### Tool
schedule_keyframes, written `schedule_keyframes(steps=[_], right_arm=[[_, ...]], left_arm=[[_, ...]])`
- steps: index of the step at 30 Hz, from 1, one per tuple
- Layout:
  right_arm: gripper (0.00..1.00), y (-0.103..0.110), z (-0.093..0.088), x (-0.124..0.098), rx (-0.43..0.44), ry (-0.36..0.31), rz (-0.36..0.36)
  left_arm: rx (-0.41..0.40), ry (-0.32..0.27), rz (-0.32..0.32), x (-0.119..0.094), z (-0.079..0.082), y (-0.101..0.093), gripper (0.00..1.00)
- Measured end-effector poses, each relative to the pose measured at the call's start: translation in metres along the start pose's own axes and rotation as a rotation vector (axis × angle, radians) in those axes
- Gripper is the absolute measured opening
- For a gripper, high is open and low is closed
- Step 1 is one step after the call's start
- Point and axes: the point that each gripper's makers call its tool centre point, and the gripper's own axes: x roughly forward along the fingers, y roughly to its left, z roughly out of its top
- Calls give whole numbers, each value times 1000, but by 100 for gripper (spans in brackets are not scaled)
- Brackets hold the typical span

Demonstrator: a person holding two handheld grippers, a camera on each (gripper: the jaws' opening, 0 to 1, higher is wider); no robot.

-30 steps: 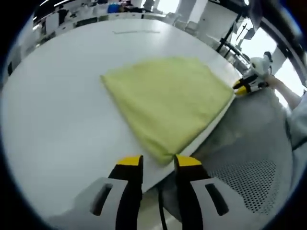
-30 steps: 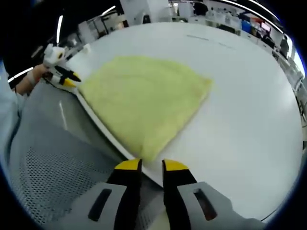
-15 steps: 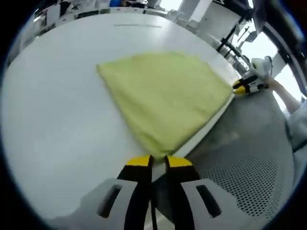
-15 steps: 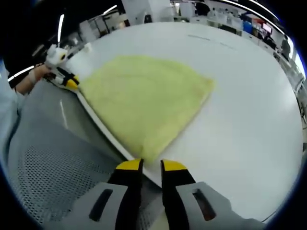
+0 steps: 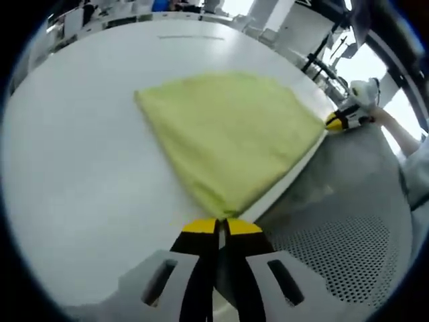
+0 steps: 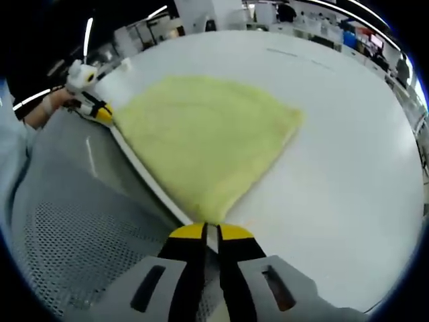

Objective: Fold the garment on the visible template until the final outline fits inside the template.

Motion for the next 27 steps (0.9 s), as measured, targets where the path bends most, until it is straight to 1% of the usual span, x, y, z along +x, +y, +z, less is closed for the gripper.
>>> schedule_keyframes(steps=[4,12,13,15,16,17,19,22,27], right_arm=[[2,-1,1,-2,-7,-1,-4],[2,-1,3,-4,-13,-5,-2],[5,-2,3,-4,-14,-4,-10],[16,-5,2,-5,-20,2,-21],[19,-5,1,-6,-16,5,-19],[17,-5,1,-6,-15,6,-16],[10,-5,3,-6,-23,1,-15],[10,-3,7,-4,-30,-2,-5],[8,-1,5,-1,-37,12,7]], left_arm=[[-8,2,13,-2,-1,3,0],[-6,1,30,-7,-2,8,0],[-6,1,29,-7,-2,8,0],[-5,1,30,-7,-2,8,0],[-5,1,30,-7,-2,8,0],[-5,1,30,-7,-2,8,0],[-6,1,30,-7,-2,8,0],[-6,2,29,-7,-2,8,0],[-5,6,30,-7,-3,9,0]])
